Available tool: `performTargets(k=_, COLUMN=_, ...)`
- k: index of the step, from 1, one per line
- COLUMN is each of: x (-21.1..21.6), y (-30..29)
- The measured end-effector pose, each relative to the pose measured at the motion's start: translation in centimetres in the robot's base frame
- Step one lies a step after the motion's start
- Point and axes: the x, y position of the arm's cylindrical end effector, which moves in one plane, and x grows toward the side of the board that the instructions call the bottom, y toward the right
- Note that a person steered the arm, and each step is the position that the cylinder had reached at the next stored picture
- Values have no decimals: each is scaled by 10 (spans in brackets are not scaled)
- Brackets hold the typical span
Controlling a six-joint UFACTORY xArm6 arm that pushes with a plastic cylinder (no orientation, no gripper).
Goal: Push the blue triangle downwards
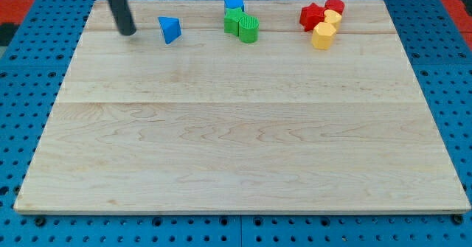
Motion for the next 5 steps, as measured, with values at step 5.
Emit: performTargets(k=5, x=16, y=-13)
